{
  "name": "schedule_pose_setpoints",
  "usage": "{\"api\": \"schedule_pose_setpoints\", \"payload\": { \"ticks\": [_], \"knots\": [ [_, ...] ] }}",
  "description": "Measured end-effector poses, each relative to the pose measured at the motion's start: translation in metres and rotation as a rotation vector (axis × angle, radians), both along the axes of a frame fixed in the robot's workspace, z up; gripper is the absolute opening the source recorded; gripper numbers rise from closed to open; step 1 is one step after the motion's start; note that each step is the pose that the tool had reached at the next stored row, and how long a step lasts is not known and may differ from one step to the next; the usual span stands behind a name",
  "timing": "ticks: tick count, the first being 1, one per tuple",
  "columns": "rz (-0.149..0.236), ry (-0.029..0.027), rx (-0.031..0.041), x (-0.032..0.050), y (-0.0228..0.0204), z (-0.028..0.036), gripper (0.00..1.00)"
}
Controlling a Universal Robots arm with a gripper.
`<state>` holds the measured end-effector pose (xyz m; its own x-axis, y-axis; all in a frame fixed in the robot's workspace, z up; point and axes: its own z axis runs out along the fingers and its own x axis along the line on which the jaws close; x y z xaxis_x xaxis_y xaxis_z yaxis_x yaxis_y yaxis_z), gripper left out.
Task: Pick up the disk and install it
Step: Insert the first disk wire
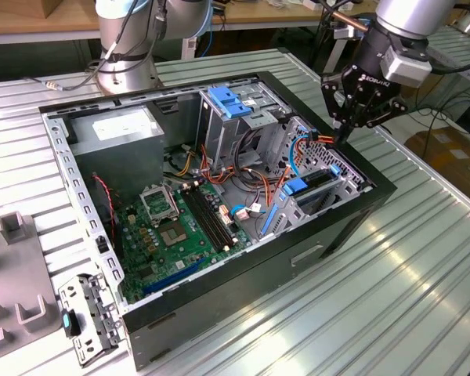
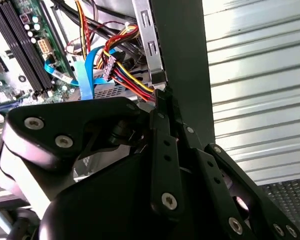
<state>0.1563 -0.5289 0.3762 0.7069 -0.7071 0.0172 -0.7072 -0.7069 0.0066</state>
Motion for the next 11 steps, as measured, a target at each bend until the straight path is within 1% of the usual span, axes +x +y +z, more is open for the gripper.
{"api": "schedule_pose_setpoints", "payload": {
  "ticks": [1, 3, 5, 10, 11],
  "knots": [
    [-0.022, 0.0000, -0.0001, 0.0000, 0.0000, -0.0001, 0.16],
    [-0.052, 0.0000, 0.0000, 0.0000, 0.0000, -0.0003, 0.16],
    [-0.100, 0.0000, 0.0000, 0.0000, 0.0000, -0.0004, 0.16],
    [-0.153, 0.0000, 0.0001, -0.0003, 0.0000, -0.0006, 0.16],
    [-0.158, 0.0000, 0.0002, -0.0005, 0.0000, -0.0006, 0.16]
  ]
}}
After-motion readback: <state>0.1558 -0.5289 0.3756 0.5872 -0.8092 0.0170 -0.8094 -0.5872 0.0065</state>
